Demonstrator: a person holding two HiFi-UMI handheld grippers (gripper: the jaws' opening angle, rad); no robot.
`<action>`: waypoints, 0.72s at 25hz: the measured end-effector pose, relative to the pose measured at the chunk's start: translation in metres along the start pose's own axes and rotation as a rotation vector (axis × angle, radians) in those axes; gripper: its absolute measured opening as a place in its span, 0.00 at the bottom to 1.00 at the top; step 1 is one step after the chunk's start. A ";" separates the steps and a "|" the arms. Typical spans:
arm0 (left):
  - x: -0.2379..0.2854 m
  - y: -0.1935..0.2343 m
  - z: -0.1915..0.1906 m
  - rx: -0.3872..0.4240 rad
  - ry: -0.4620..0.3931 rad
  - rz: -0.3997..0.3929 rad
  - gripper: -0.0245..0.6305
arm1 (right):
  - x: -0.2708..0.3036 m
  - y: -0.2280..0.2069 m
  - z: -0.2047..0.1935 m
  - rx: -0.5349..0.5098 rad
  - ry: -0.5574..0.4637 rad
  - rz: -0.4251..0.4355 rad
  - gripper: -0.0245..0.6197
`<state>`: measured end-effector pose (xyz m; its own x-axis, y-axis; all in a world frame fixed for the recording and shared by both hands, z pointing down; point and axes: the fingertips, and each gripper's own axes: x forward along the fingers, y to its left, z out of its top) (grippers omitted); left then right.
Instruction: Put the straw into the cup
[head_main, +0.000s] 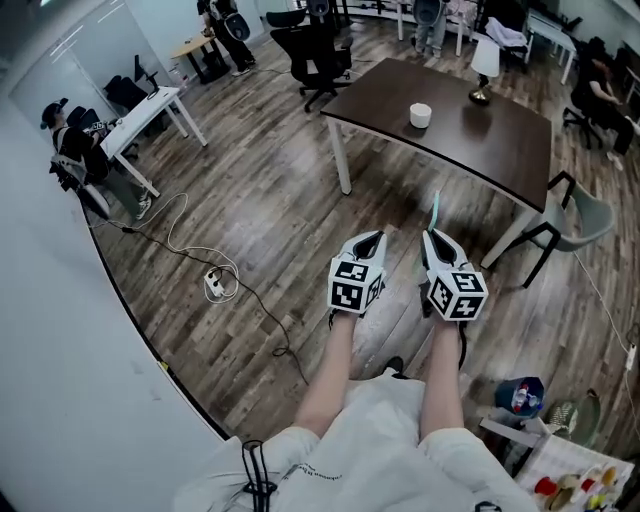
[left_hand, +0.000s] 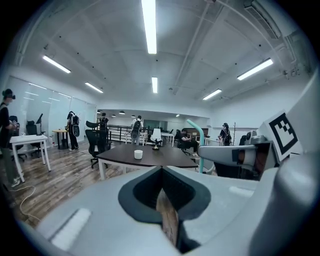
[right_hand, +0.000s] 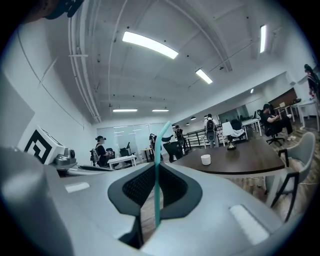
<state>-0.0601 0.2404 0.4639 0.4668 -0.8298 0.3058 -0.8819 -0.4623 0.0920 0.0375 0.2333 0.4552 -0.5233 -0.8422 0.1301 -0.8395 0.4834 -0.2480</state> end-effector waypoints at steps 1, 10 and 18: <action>0.003 0.001 0.004 0.002 -0.007 0.002 0.04 | 0.002 -0.004 0.005 0.003 -0.009 0.007 0.11; 0.040 -0.015 -0.008 -0.019 0.027 -0.008 0.04 | -0.005 -0.055 -0.001 0.080 -0.021 -0.017 0.11; 0.077 -0.034 0.002 -0.036 -0.004 -0.020 0.04 | -0.028 -0.115 -0.002 0.140 -0.055 -0.115 0.11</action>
<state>0.0063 0.1921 0.4824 0.4846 -0.8216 0.3002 -0.8741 -0.4673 0.1322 0.1482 0.2013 0.4817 -0.4131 -0.9036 0.1137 -0.8630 0.3484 -0.3659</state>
